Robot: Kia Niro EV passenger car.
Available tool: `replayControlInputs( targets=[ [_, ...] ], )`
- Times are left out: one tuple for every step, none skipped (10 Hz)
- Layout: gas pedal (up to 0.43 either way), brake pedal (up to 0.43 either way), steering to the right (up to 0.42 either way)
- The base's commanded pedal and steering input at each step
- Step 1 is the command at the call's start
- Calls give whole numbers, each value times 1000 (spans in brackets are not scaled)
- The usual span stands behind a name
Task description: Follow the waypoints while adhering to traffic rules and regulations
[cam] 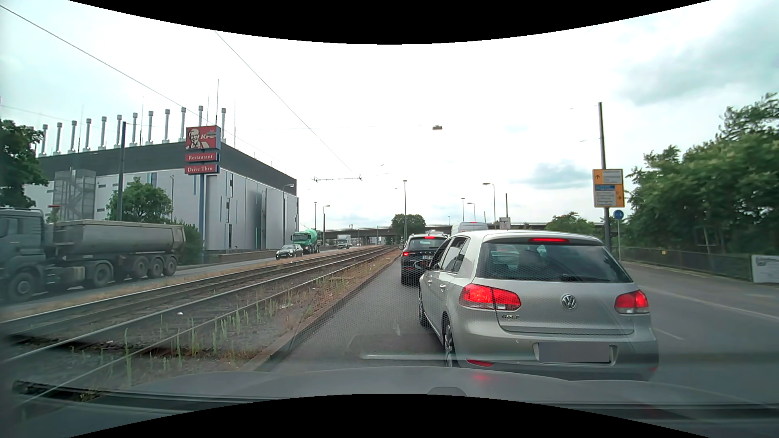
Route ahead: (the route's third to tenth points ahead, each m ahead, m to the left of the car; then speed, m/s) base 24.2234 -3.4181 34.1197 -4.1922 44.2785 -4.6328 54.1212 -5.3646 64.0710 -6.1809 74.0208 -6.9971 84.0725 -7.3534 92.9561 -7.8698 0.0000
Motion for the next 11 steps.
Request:
replayControlInputs(
  targets=[
    [0, 244, 1],
    [0, 244, 1],
    [0, 244, 1],
    [0, 244, 1],
    [0, 244, 1],
    [0, 244, 1],
    [0, 244, 1],
    [0, 244, 1],
    [0, 244, 1],
    [0, 244, 1],
    [0, 244, 1]
  ],
)
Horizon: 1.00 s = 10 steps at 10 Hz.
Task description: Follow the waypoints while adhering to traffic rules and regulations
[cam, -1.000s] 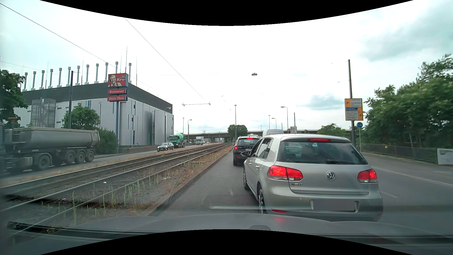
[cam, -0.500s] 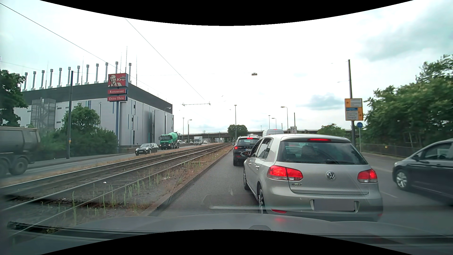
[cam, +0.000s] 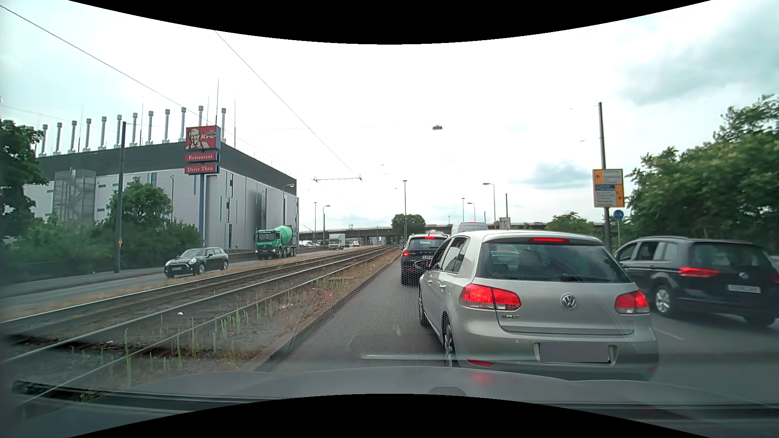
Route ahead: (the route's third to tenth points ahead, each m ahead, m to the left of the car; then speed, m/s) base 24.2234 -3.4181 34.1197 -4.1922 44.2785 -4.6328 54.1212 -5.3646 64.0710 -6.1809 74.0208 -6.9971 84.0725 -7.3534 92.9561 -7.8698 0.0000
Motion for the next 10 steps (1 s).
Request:
replayControlInputs(
  targets=[
    [0, 244, 1],
    [0, 244, 1],
    [0, 244, 1],
    [0, 244, 1],
    [0, 244, 1],
    [0, 244, 1],
    [0, 244, 1],
    [0, 244, 1],
    [0, 244, 1],
    [0, 244, 1]
  ],
)
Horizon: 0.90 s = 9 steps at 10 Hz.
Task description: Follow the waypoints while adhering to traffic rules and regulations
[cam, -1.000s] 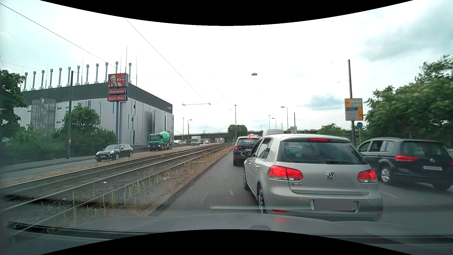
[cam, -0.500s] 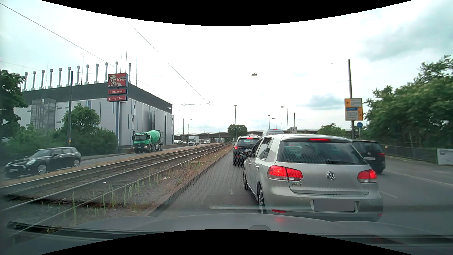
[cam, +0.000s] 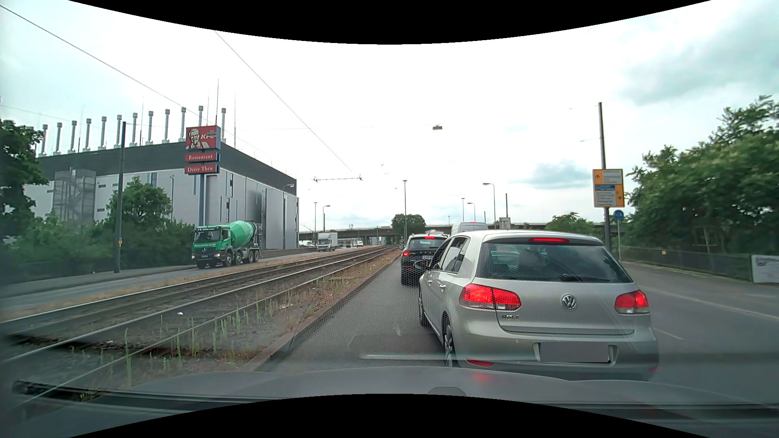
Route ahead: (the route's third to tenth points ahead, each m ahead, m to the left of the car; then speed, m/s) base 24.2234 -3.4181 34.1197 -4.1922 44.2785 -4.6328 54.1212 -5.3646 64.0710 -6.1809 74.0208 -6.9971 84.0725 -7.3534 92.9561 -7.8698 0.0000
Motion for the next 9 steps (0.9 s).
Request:
replayControlInputs(
  targets=[
    [0, 244, 1],
    [0, 244, 1],
    [0, 244, 1],
    [0, 244, 1],
    [0, 244, 1],
    [0, 244, 1],
    [0, 244, 1],
    [0, 244, 1],
    [0, 244, 1]
  ],
)
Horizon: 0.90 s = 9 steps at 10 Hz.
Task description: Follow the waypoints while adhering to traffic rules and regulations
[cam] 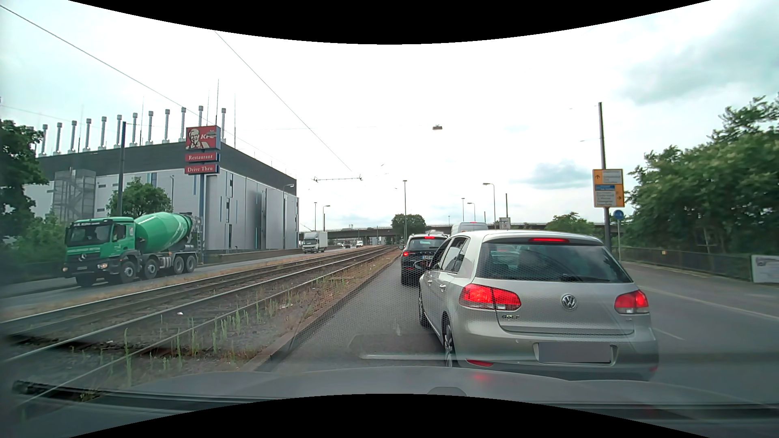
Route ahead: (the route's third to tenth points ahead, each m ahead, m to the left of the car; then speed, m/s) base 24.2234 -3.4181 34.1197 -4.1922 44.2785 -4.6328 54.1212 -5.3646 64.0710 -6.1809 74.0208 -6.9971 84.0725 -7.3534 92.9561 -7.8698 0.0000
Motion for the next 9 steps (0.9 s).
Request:
replayControlInputs(
  targets=[
    [0, 244, 1],
    [0, 244, 1],
    [0, 244, 1],
    [0, 244, 1],
    [0, 244, 1],
    [0, 244, 1],
    [0, 244, 1],
    [0, 244, 1],
    [0, 244, 1]
  ],
)
